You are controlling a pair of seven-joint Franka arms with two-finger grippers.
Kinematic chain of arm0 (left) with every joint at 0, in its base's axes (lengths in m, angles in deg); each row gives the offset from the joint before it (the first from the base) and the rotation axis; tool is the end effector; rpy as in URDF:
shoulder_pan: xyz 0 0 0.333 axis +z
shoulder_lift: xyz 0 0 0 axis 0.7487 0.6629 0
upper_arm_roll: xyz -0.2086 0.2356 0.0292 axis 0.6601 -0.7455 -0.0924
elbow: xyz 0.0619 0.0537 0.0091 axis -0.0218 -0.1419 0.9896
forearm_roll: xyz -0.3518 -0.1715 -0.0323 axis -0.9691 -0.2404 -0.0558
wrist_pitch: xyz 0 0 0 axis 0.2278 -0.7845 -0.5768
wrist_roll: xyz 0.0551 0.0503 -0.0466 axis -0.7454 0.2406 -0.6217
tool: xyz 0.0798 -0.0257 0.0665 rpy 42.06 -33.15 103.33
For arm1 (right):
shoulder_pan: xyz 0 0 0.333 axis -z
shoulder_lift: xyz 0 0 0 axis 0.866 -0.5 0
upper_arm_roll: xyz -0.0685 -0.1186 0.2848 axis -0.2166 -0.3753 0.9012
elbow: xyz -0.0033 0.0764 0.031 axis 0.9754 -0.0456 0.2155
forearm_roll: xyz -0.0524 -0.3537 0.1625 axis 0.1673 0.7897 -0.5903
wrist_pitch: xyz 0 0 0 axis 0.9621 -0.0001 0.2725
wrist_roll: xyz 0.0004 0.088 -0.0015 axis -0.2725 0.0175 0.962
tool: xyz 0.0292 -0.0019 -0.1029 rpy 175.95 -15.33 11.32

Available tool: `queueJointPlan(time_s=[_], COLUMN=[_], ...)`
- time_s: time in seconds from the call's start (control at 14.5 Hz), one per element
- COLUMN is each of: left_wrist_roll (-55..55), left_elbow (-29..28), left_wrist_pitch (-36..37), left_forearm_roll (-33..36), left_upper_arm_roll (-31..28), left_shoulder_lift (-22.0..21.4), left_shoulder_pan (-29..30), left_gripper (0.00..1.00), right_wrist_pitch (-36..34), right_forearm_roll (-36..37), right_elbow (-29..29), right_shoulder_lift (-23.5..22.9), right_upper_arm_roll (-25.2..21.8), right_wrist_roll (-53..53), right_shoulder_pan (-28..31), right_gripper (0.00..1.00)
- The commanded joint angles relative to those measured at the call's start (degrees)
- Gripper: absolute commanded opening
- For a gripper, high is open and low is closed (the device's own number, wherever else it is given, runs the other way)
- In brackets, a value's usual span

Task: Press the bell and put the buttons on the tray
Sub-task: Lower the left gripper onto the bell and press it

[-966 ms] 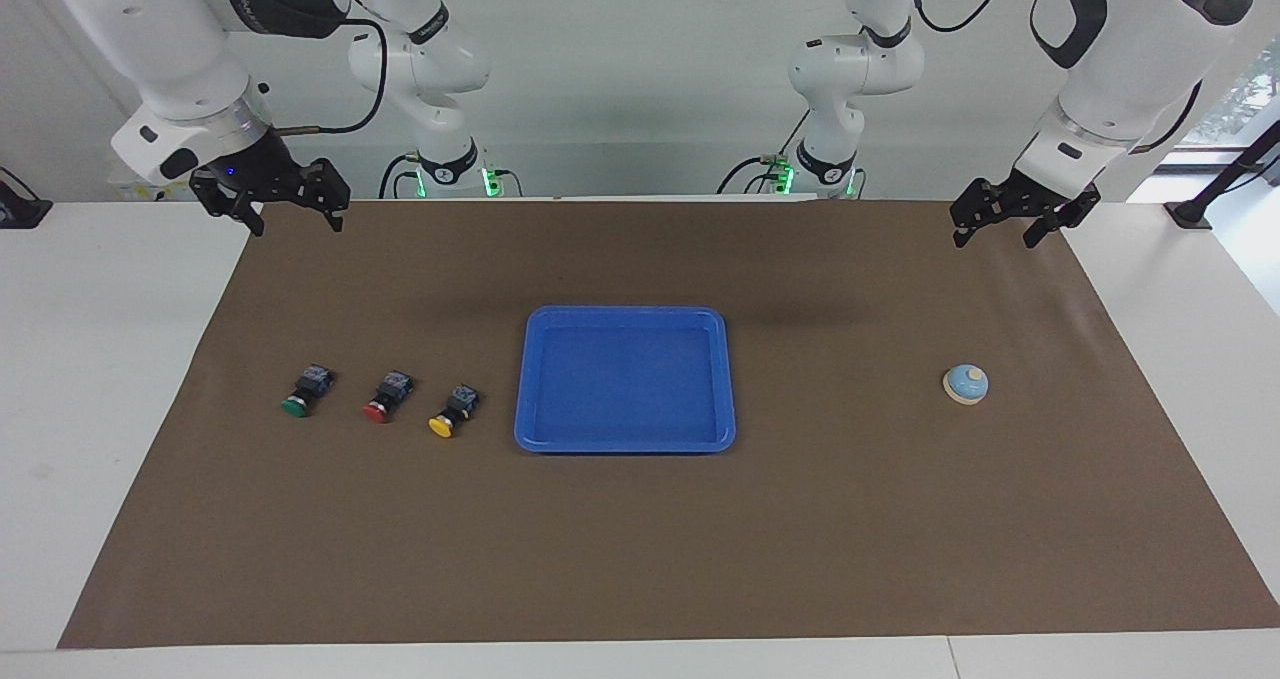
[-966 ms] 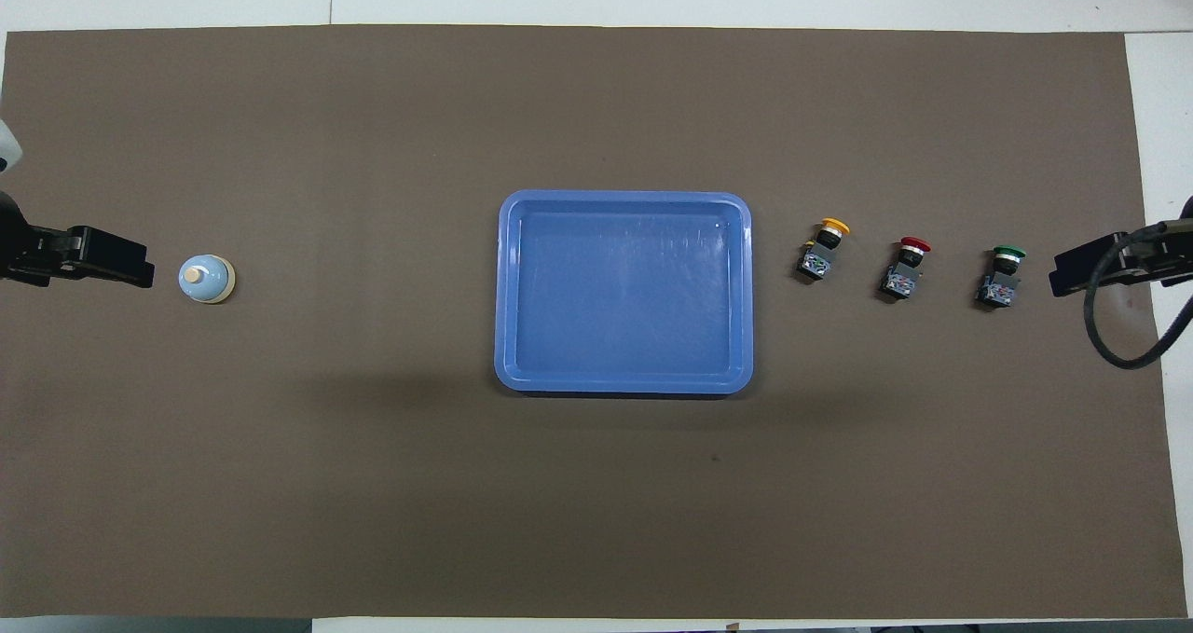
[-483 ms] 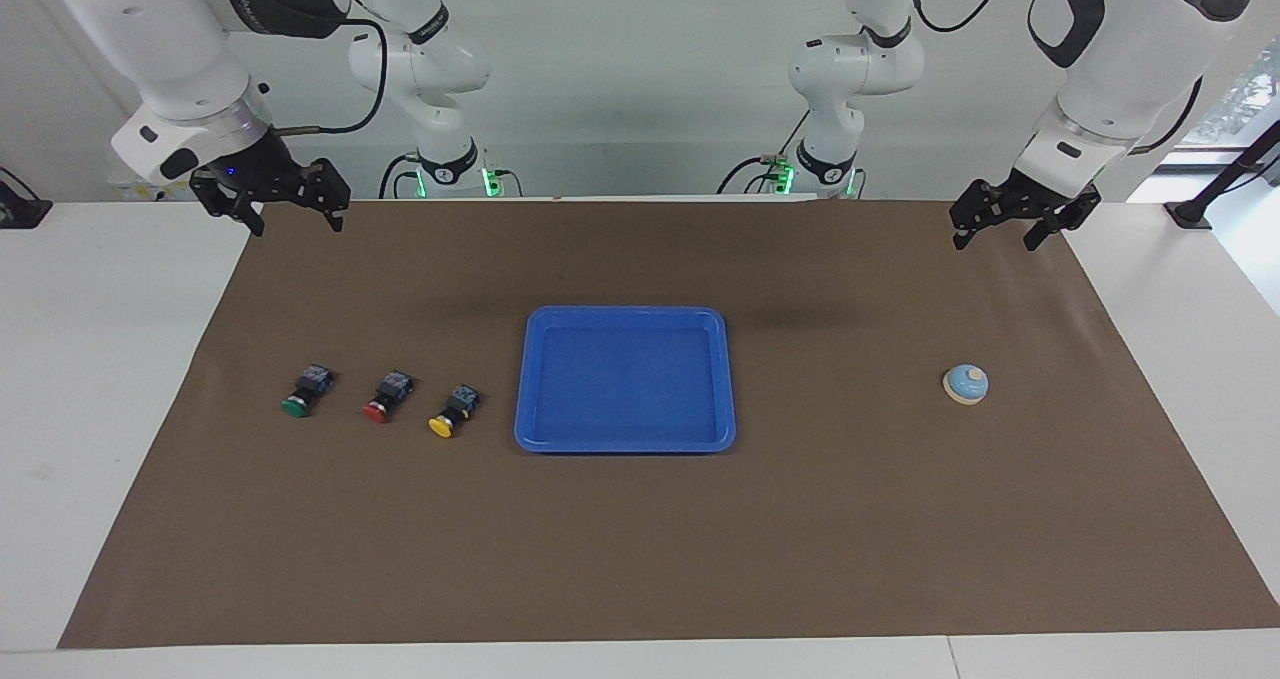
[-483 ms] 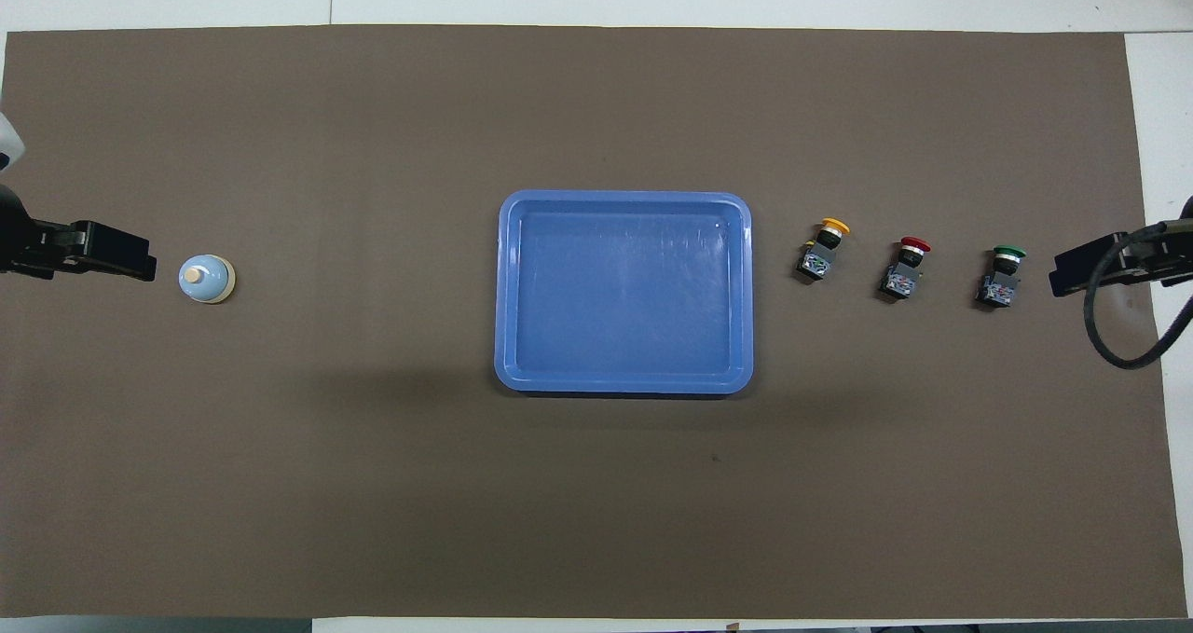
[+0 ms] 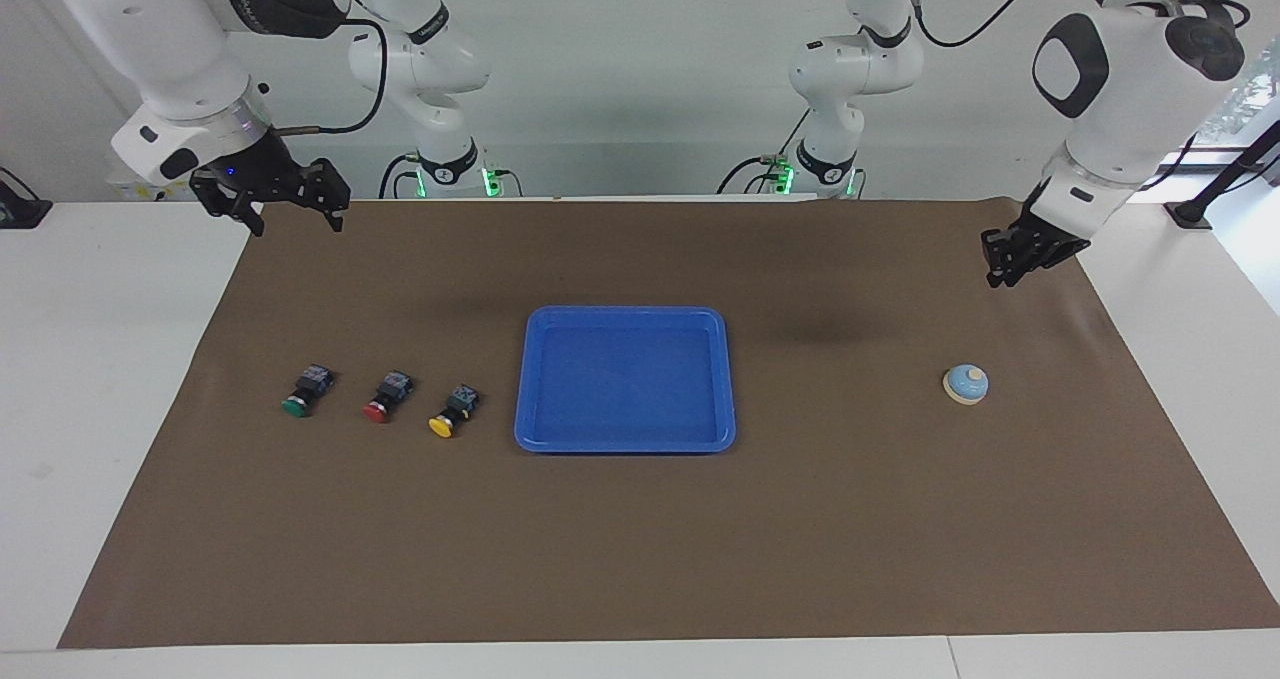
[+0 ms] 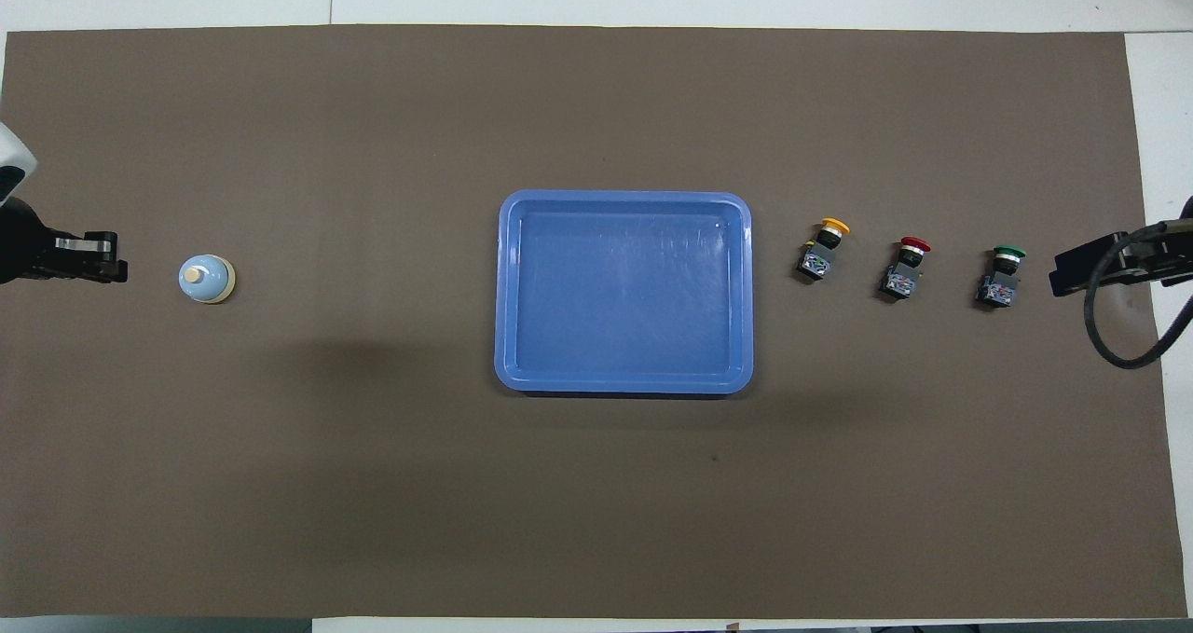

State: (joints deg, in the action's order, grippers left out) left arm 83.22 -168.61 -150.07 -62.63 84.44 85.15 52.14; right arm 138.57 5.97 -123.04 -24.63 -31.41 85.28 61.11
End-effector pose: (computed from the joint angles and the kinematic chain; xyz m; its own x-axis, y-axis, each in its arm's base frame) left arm 0.5607 0.0278 0.5112 0.9995 -0.0118 -0.0296 -0.0116 -0.9999 0.0071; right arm 0.5379 -0.0289 0.6045 0.9917 0.0590 -0.1143 0.0613 -0.9980 0.0173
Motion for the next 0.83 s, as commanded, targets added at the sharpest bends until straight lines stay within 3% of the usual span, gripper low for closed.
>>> queueJointPlan(time_s=[0.0,0.21,0.41,0.76], left_wrist_roll=[-2.2,-2.6,-4.0,-4.1], left_elbow=[-1.4,-2.3,-6.1,-8.4], left_wrist_pitch=[-5.4,-10.5,-16.0,-19.4], left_forearm_roll=[-0.3,-0.3,-0.3,-0.3], left_upper_arm_roll=[0.1,0.1,0.1,0.1], left_shoulder_lift=[4.4,7.4,7.6,10.2], left_shoulder_pan=[1.9,2.7,2.8,3.1], left_gripper=[0.00,0.00,0.00,0.00], right_wrist_pitch=[-0.8,-0.8,-0.8,-0.8], right_forearm_roll=[0.7,0.7,0.7,0.7], right_elbow=[-0.3,-0.4,-0.3,-0.3], right_shoulder_lift=[0.5,0.5,0.5,0.5], right_upper_arm_roll=[0.2,0.2,0.2,0.2], right_wrist_roll=[0.6,0.5,0.5,0.5], right_shoulder_pan=[0.2,0.2,0.2,0.2], right_gripper=[1.00,1.00,1.00,1.00])
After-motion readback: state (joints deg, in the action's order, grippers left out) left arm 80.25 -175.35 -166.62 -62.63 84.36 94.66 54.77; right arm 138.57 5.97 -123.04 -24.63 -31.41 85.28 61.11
